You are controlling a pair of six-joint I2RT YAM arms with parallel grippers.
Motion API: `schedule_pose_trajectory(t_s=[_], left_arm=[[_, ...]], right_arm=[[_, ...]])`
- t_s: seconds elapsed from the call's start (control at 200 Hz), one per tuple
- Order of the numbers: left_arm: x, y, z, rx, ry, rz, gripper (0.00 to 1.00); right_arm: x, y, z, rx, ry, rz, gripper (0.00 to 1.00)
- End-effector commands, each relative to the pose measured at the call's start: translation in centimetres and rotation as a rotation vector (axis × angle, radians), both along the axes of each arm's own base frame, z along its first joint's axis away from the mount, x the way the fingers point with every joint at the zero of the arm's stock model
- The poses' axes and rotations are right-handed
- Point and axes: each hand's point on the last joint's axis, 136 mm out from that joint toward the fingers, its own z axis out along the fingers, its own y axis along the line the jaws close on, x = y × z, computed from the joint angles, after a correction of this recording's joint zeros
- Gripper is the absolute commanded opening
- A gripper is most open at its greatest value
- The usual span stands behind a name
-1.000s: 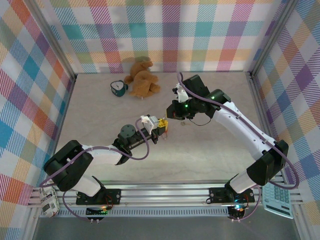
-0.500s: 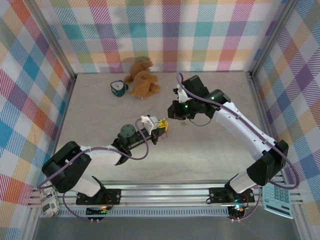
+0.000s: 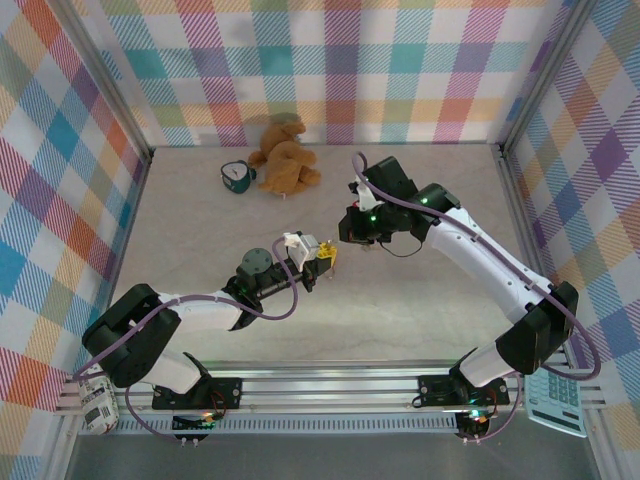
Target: Unlock with the key
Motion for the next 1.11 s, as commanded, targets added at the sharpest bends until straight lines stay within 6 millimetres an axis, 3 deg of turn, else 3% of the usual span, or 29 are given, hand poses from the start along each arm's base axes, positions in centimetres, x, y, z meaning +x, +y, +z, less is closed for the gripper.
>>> schedule_pose_trajectory(t_s=[0.0, 0.785, 1.1], left_arm=[[-0.6, -0.3, 3.1, -0.06, -0.07, -0.03, 0.0], [-0.7, -0.6, 2.4, -0.045, -0.051, -0.046, 0.0], [-0.7, -0.9, 2.2, -0.033, -0.042, -0.065, 0.0]], right_arm=[[0.3, -1.5, -0.2, -0.043, -0.022, -0.027, 0.02], [0.8, -2.9, -1.6, -0.062, -0.018, -0.071, 0.02], [1.1, -2.3, -1.6, -0.036, -0.018, -0.054, 0.03]])
